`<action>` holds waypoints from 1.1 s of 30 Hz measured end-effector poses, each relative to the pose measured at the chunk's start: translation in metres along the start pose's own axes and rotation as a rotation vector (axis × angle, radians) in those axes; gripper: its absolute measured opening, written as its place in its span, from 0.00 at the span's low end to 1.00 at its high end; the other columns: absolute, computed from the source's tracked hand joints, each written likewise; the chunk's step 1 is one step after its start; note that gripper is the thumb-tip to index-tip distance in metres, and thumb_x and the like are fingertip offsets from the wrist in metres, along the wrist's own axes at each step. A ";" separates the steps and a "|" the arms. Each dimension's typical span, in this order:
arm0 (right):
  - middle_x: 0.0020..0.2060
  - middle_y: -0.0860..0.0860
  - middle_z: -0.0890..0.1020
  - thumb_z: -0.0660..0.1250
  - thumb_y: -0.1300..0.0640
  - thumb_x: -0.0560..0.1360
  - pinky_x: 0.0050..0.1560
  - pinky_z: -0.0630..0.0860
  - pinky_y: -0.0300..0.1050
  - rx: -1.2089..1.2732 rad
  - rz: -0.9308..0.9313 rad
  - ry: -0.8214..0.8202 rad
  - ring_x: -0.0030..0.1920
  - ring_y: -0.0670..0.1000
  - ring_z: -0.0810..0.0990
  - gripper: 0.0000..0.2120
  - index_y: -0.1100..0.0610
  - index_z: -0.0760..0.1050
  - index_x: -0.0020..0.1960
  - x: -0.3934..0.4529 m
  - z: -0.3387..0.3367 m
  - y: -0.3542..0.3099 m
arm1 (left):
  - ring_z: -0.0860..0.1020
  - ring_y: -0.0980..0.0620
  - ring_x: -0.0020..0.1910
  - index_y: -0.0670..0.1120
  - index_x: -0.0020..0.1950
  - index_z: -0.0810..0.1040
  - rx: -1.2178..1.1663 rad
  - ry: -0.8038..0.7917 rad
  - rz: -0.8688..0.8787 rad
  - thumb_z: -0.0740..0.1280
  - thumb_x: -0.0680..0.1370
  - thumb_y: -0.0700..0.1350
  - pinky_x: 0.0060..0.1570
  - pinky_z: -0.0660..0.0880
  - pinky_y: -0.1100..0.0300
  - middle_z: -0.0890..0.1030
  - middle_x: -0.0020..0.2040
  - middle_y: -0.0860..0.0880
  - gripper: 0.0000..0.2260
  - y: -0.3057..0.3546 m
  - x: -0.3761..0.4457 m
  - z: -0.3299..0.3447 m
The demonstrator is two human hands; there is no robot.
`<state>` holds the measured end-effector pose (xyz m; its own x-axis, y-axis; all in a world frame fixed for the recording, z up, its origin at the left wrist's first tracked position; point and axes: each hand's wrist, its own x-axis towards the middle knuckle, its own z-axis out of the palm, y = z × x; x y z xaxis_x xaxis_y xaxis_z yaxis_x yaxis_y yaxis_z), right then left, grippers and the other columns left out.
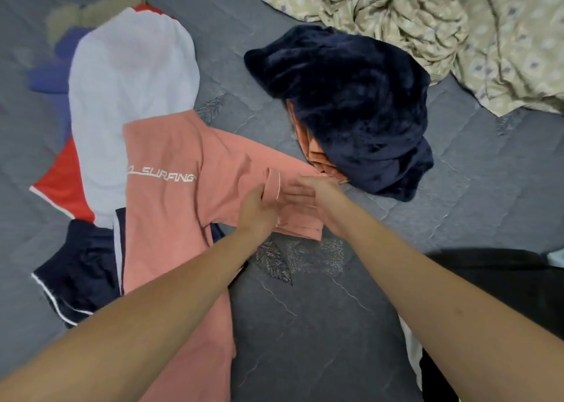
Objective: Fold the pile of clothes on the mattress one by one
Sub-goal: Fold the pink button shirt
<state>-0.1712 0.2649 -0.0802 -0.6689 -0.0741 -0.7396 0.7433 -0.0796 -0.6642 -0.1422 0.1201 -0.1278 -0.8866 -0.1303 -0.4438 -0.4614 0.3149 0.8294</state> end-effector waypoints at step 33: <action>0.39 0.41 0.84 0.67 0.54 0.80 0.44 0.77 0.37 -0.334 -0.480 -0.019 0.41 0.41 0.81 0.06 0.51 0.82 0.47 0.002 0.230 -0.057 | 0.81 0.45 0.43 0.39 0.51 0.81 -0.703 -0.075 -0.075 0.62 0.84 0.59 0.43 0.77 0.55 0.80 0.44 0.38 0.23 0.028 0.030 -0.195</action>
<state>-0.2173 0.0407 -0.0188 -0.9294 -0.1251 -0.3472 0.3174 0.2090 -0.9250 -0.1874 -0.0580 -0.0519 -0.8590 -0.0551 -0.5091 -0.4543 -0.3766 0.8073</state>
